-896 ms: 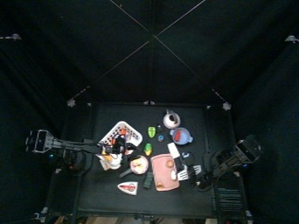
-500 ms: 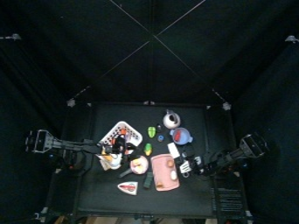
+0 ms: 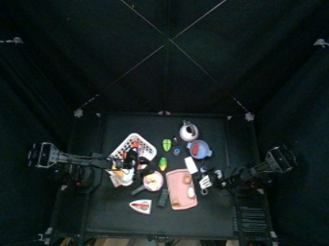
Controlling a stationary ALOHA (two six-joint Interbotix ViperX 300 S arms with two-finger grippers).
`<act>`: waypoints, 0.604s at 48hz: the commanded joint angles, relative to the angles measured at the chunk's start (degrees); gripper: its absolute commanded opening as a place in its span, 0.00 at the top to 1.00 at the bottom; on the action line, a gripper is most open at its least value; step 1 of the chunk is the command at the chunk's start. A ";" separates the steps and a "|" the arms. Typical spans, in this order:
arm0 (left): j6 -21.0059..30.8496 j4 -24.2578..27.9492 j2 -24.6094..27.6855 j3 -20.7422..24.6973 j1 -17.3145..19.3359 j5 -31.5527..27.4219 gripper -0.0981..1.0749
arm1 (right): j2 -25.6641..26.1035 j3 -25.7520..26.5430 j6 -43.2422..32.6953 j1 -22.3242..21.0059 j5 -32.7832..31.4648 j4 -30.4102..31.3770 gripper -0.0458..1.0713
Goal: Grab cleaver
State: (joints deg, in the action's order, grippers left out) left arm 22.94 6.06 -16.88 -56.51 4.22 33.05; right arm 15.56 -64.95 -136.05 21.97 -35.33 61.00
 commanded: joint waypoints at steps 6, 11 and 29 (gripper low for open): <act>-0.09 -0.09 -0.09 0.62 0.18 0.53 0.18 | -1.23 1.05 0.00 -0.18 0.79 0.44 0.24; -0.09 -0.09 -0.09 0.53 0.18 0.53 0.18 | -2.11 1.14 0.00 -0.53 0.88 0.18 0.27; -0.09 -0.09 -0.09 0.53 0.18 0.53 0.18 | -5.71 1.58 0.09 -1.93 1.14 -0.44 0.28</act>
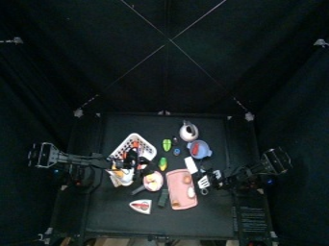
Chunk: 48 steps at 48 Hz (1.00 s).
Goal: Grab cleaver
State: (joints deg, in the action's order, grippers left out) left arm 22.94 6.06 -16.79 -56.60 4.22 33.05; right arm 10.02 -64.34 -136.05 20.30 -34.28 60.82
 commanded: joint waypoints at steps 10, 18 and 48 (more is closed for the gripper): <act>-0.09 -0.09 -0.18 0.62 0.26 0.53 0.18 | -2.81 1.76 0.18 -0.26 0.26 -0.35 0.28; -0.09 -0.09 -0.18 0.62 0.18 0.53 0.18 | -4.22 2.37 0.09 -0.26 0.18 -0.53 0.28; -0.09 -0.09 -0.18 0.53 0.18 0.53 0.18 | -4.04 3.43 0.26 -0.62 -1.85 -0.44 0.50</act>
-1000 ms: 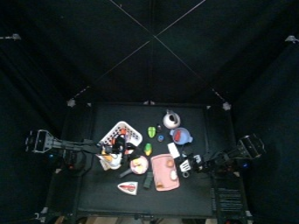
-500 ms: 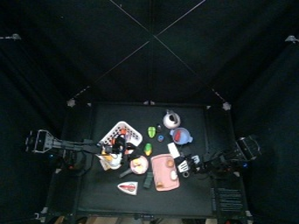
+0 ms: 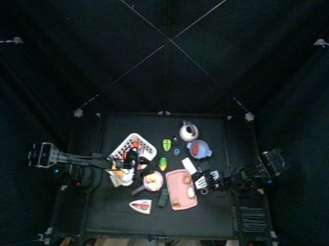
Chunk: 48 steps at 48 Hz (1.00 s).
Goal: Grab cleaver
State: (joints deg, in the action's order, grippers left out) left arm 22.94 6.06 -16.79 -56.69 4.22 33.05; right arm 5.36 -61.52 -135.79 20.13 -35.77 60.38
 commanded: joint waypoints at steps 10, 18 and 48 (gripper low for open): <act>-0.09 -0.09 -0.18 0.62 0.18 0.53 0.18 | 3.96 1.23 0.00 -0.35 -6.59 0.18 0.52; -0.09 -0.09 -0.18 0.62 0.18 0.53 0.18 | 6.33 1.23 0.00 -0.35 -9.40 0.70 0.52; 0.09 -0.18 -0.18 0.97 -0.09 0.53 0.18 | 6.94 1.76 0.09 0.09 -8.70 4.92 0.52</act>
